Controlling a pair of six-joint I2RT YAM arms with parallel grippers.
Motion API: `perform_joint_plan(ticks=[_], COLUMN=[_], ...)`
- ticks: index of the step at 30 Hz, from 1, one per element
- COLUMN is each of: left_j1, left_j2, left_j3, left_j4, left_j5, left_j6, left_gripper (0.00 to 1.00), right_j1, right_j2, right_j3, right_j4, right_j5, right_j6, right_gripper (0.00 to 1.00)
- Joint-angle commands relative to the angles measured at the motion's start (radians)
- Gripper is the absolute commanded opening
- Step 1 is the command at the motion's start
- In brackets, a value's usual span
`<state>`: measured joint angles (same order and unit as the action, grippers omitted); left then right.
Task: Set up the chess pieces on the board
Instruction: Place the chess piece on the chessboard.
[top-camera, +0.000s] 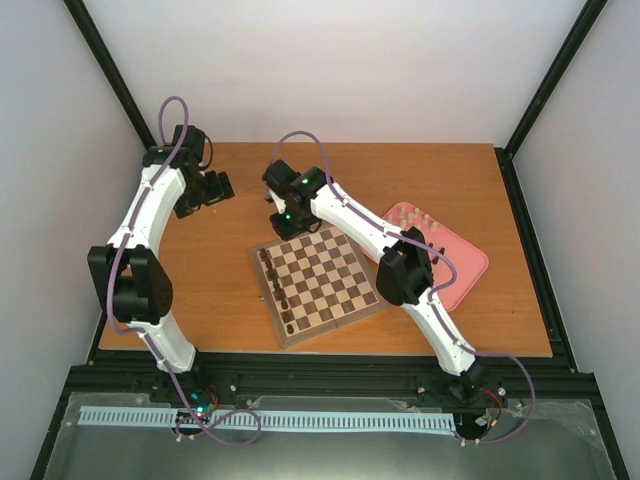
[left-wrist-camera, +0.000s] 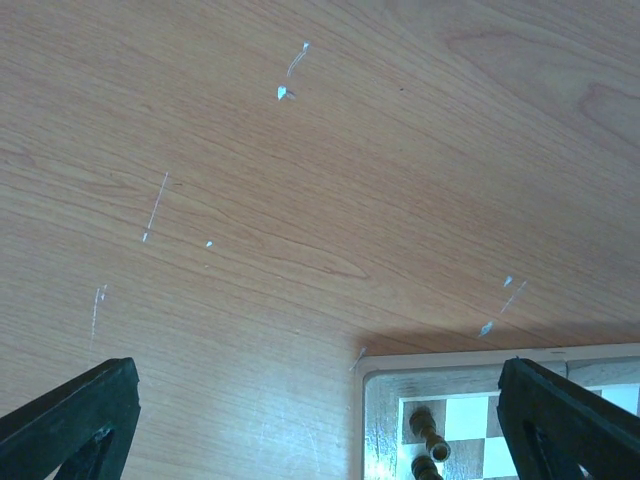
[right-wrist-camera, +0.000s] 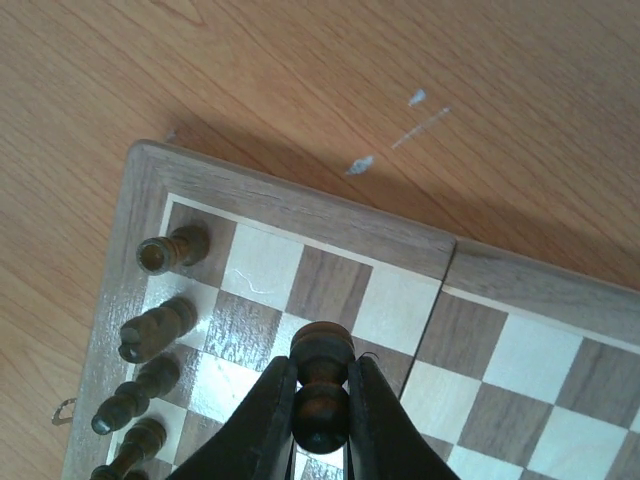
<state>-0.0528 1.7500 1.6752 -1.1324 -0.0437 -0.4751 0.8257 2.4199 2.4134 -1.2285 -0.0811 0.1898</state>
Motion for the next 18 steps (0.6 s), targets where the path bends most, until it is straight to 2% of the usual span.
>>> perform_joint_plan(ticks=[1, 18], left_j1=[-0.007, -0.006], left_j2=[-0.049, -0.073], left_j3=[-0.01, -0.043], left_j4=[0.011, 0.014], left_j5=[0.003, 0.004], left_j6=[-0.002, 0.001], left_gripper=[1.0, 1.0], right_j1=[0.025, 0.056], right_j2=[0.034, 0.096], right_j3=[-0.005, 0.019], right_j4=[0.043, 0.039], right_j5=[-0.039, -0.097], right_j6=[-0.033, -0.033], right_gripper=[0.03, 0.03])
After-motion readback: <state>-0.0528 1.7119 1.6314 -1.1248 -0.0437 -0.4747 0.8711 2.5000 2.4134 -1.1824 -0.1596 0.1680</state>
